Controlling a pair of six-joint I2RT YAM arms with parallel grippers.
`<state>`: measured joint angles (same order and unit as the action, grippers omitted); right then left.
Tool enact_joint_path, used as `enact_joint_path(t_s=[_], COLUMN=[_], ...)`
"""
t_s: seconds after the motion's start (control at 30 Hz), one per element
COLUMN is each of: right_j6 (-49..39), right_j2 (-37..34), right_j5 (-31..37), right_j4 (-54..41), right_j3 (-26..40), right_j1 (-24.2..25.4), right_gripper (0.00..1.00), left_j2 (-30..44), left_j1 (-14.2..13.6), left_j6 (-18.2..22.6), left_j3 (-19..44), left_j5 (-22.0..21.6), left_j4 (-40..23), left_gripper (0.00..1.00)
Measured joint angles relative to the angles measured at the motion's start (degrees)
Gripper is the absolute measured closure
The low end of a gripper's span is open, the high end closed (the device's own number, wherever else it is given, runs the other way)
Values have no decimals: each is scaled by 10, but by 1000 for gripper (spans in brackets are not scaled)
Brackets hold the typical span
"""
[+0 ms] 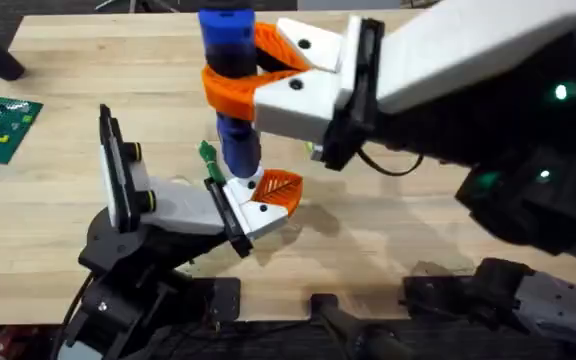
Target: Pick up the gripper from the table and insert it into the empty holder that is missing its gripper. Then pick up a screw, insert it into the mounting hole, and use the screwdriver to tighten it. Finally, clean up the table by picking up the vegetable and placing it into the bucket.
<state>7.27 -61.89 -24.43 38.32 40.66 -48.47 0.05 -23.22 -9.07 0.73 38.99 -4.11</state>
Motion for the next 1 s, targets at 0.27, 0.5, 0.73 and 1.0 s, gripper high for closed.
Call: enact_joint_path(t_s=[0.27,0.5,0.73,1.0], right_j6=[0,0,-1,-35], right_j2=[0,0,0,0], right_j5=[-12,-39,-44,-43], right_j4=[-90,-93,-123,-125], right_j3=[72,75,75,75], right_j1=[0,0,0,0], right_gripper=[952,952,952,952], left_j2=[0,0,0,0], left_j1=[0,0,0,0], left_j6=[-2,-2,-1,-1], left_j3=[0,0,0,0], left_j5=[0,0,0,0], left_j4=[0,0,0,0], left_gripper=[990,990,990,990])
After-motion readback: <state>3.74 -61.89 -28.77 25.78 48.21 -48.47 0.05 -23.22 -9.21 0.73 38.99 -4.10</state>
